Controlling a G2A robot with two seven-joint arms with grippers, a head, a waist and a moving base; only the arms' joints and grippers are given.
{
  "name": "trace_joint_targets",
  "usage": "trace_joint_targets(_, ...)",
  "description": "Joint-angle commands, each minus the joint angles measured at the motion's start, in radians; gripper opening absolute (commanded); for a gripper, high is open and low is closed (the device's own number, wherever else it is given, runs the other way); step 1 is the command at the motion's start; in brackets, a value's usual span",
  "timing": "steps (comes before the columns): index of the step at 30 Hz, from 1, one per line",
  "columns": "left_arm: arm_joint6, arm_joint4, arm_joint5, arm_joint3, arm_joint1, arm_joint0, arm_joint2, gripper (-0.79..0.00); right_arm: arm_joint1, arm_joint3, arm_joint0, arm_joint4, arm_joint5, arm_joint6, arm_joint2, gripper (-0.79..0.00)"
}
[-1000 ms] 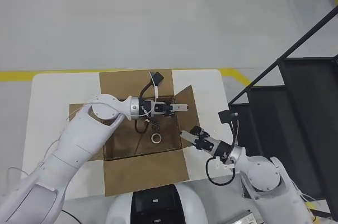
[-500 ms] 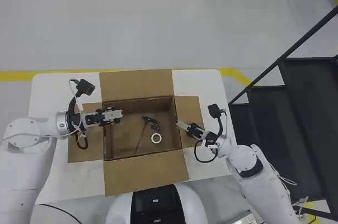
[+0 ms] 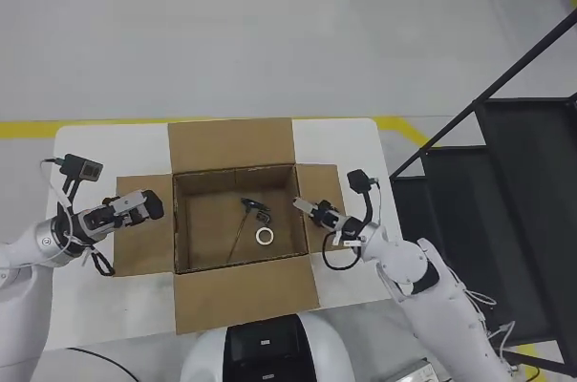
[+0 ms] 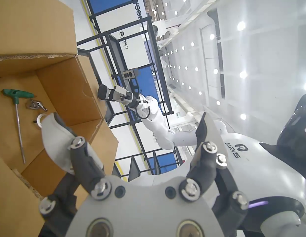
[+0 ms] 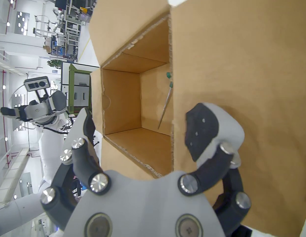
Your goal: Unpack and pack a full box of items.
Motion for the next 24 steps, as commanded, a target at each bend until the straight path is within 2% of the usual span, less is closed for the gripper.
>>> trace_joint_targets(1,0.0,0.0,0.0,0.0,0.0,0.0,0.0,0.0,0.003,-0.052,-0.015,-0.026,-0.031,0.004,-0.001,0.0)
trace_joint_targets(6,0.0,0.0,0.0,0.0,0.0,0.0,0.0,0.0,0.005,-0.134,0.021,-0.13,-0.045,0.08,-0.059,0.0)
trace_joint_targets(10,0.0,0.0,0.0,0.0,0.0,0.0,0.0,0.0,-0.008,-0.109,0.162,-0.351,0.112,0.17,-0.203,0.0)
trace_joint_targets(14,0.0,0.0,0.0,0.0,0.0,0.0,0.0,0.0,-0.043,-0.007,0.345,-0.53,0.267,0.269,-0.398,0.0)
trace_joint_targets(19,0.0,0.0,0.0,0.0,0.0,0.0,0.0,0.0,-0.103,0.144,0.534,-0.618,0.419,0.356,-0.574,0.0)
trace_joint_targets(24,0.0,0.0,0.0,0.0,0.0,0.0,0.0,0.0,-0.151,0.236,0.632,-0.636,0.495,0.395,-0.665,0.0)
